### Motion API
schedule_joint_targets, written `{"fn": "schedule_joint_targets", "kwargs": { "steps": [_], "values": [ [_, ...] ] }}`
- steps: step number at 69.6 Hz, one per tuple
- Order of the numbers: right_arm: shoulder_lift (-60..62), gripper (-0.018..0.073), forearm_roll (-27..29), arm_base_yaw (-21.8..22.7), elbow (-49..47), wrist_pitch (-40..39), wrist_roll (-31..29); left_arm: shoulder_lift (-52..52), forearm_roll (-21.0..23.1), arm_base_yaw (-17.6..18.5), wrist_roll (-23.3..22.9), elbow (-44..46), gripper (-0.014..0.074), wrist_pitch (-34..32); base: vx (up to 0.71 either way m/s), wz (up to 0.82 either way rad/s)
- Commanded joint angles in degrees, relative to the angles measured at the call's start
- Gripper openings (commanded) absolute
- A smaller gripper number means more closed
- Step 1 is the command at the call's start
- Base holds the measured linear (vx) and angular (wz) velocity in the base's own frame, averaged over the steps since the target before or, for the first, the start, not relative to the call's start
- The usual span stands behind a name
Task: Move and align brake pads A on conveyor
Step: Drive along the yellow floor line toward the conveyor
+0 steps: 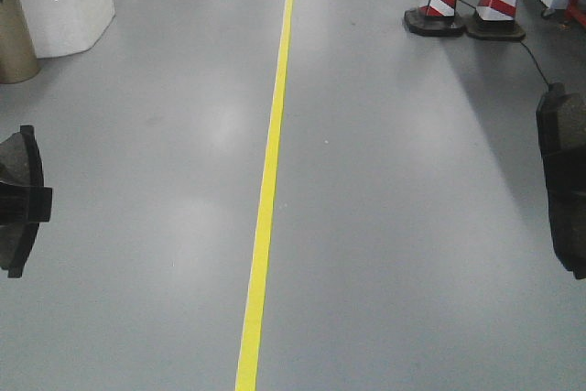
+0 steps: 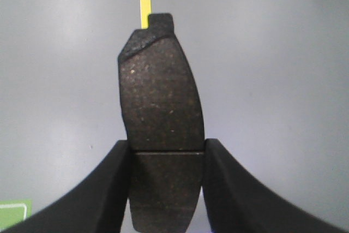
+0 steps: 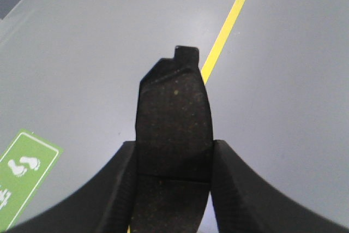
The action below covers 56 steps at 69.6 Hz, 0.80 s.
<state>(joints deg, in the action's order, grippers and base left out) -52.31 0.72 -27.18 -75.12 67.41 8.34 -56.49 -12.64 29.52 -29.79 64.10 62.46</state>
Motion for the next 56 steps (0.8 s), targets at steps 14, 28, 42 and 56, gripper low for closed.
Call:
{"fn": "schedule_joint_targets", "kwargs": {
  "steps": [14,28,42,56],
  "values": [
    [0.4,-0.0004,-0.4,0.0,-1.7,-4.5,-0.5,0.9,-0.9,0.2,-0.5,1.4,-0.0006,-4.1,0.59,0.04],
    [0.4,-0.0004,-0.4,0.0,-1.7,-4.5,-0.5,0.9,-0.9,0.2,-0.5,1.4,-0.0006,-4.1,0.60,0.01],
    [0.4,-0.0004,-0.4,0.0,-1.7,-4.5,-0.5,0.9,-0.9,0.2,-0.5,1.4,-0.0006,-4.1,0.61,-0.01],
    [0.4,-0.0004,-0.4,0.0,-1.7,-4.5,-0.5,0.9,-0.9,0.2,-0.5,1.4,-0.0006,-4.1,0.62,-0.01]
  ]
}}
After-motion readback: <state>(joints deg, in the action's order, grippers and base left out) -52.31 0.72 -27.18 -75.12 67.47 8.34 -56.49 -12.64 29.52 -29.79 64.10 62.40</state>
